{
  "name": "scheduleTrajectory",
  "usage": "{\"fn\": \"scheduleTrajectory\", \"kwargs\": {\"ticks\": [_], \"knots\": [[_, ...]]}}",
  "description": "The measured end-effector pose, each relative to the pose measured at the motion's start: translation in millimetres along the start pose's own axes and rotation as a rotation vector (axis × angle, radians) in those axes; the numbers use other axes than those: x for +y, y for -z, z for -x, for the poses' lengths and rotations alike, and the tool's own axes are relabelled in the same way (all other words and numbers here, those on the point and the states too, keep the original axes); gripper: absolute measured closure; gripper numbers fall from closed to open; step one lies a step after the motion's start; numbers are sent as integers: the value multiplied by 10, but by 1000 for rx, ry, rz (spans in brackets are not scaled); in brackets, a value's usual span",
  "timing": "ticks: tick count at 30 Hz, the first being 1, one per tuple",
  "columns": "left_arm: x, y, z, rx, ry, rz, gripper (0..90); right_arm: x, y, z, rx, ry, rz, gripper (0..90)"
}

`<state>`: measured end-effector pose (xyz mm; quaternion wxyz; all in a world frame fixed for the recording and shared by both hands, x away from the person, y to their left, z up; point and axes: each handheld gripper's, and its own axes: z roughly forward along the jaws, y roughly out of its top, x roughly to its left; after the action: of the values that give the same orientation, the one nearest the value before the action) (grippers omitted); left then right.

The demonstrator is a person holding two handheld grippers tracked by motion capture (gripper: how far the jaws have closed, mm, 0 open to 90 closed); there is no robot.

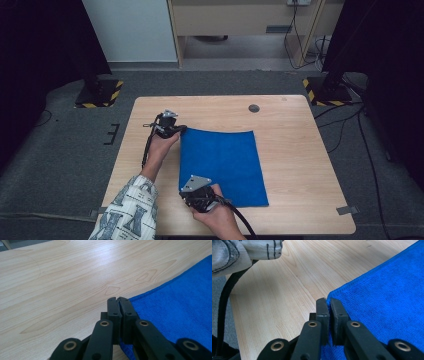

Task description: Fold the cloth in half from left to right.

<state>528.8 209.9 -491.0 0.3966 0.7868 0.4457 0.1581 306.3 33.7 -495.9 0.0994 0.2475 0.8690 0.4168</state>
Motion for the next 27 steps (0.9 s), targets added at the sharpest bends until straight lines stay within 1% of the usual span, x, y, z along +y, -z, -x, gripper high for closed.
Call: {"fn": "scheduleTrajectory", "kwargs": {"ticks": [8,18,22,25,27], "knots": [[-16,53,-72,6,9,-4,878,65,-62,-72,7,12,8,864],[-26,99,-114,8,8,-12,877,98,-91,-111,9,16,9,864],[-33,120,-140,8,14,-10,878,112,-105,-122,10,20,10,864],[-28,167,-179,11,8,-20,878,151,-128,-154,11,27,12,864],[-26,180,-189,12,9,-18,878,178,-137,-181,11,29,17,864]]}}
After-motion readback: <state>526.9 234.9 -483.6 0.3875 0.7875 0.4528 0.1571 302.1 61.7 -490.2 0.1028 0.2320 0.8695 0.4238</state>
